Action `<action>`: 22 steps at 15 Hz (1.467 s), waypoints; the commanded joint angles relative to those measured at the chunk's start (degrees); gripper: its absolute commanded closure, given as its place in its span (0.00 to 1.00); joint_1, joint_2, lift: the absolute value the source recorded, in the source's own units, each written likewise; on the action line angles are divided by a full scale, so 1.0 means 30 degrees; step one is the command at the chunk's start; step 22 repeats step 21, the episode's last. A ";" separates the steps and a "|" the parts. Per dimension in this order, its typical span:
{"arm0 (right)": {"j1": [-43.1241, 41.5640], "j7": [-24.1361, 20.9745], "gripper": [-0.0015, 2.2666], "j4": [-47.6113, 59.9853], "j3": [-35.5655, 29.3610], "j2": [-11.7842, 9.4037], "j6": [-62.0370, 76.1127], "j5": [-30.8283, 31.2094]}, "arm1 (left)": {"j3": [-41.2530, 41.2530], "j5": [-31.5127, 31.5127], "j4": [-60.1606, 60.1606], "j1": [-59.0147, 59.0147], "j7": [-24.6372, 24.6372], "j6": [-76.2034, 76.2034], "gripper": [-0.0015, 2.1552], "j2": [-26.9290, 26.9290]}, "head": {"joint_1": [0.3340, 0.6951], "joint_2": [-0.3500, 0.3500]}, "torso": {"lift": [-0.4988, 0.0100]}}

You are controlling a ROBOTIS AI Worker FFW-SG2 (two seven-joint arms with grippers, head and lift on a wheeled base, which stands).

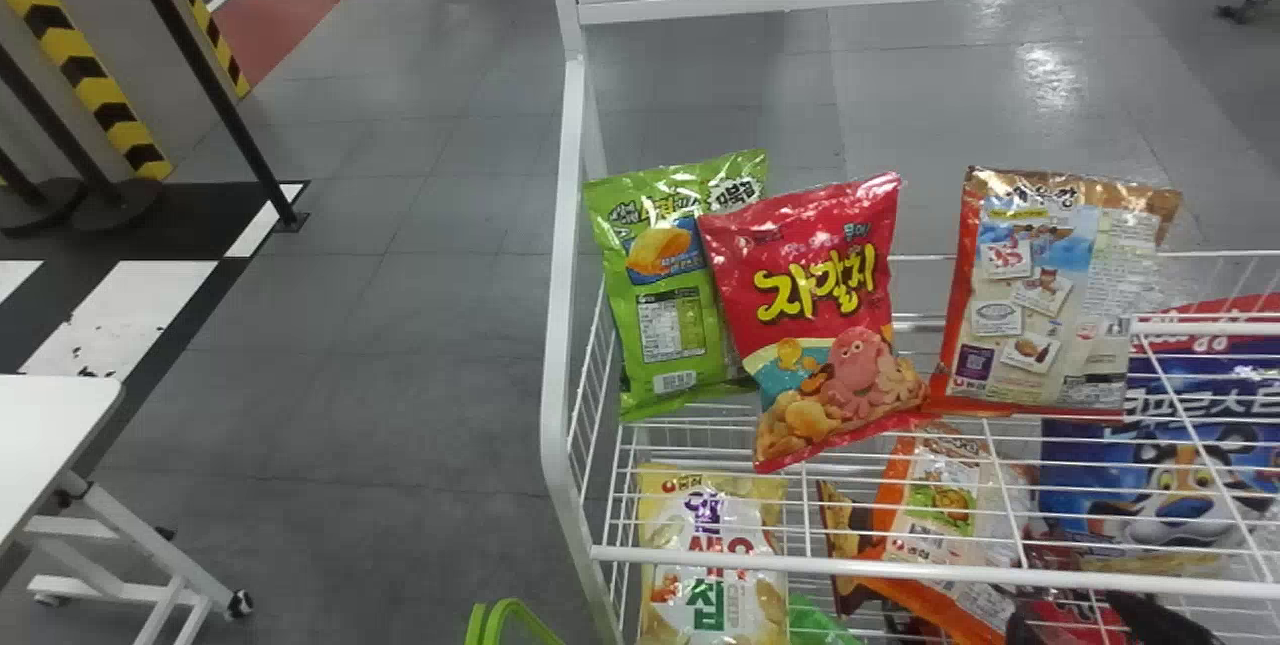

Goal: Hold basket handle with left hand then pick spicy shrimp crackers with right hand and place into basket

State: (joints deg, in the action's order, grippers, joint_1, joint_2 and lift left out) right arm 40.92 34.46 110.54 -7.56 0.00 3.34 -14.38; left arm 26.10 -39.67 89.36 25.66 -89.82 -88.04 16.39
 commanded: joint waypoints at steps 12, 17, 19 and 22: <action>0.0306 -0.1907 0.06 -0.4269 -0.1260 0.0017 0.8275 0.1071 | -0.0322 0.0128 -0.0168 -0.0029 -0.0248 0.0122 1.00 -0.0100 | 1.00 0.46 | 0.96; 0.0306 -0.1907 0.06 -0.4298 -0.1260 0.0017 0.8216 0.1071 | -0.0351 0.0158 -0.0168 -0.0029 -0.0248 0.0122 1.00 -0.0100 | 1.00 0.42 | 0.96; 0.0247 -0.1907 0.06 -0.4327 -0.1289 0.0017 0.8157 0.1071 | -0.0351 0.0158 -0.0168 -0.0029 -0.0248 0.0122 1.00 -0.0100 | 1.00 0.42 | 0.96; 0.0218 -0.1936 0.06 -0.4386 -0.1289 0.0017 0.8040 0.1071 | -0.0380 0.0158 -0.0168 -0.0058 -0.0248 0.0122 1.00 -0.0100 | 1.00 0.42 | 0.96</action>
